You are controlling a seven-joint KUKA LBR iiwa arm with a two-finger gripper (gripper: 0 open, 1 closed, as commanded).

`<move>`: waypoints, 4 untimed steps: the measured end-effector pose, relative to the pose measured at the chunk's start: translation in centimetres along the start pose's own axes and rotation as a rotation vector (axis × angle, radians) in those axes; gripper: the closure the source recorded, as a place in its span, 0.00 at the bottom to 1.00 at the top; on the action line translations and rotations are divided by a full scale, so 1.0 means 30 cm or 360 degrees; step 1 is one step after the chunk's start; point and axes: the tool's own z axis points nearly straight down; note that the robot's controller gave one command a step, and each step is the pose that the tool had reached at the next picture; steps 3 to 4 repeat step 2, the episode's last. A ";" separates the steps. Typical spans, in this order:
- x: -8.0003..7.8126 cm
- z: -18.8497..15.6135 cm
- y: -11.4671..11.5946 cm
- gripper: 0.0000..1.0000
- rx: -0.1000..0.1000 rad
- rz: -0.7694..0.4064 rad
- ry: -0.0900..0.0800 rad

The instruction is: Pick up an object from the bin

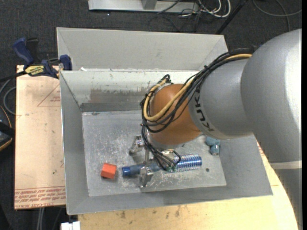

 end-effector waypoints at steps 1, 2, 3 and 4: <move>-0.004 -0.008 0.000 1.00 -0.0001 0.0002 -0.0004; -0.037 -0.563 0.037 1.00 0.0002 0.0042 -0.0004; -0.037 -0.563 0.037 1.00 0.0002 0.0042 -0.0004; -0.037 -0.563 0.037 1.00 0.0002 0.0042 -0.0004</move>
Offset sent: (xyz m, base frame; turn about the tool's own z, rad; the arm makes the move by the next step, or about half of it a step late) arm 0.0000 0.0000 0.0000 0.0000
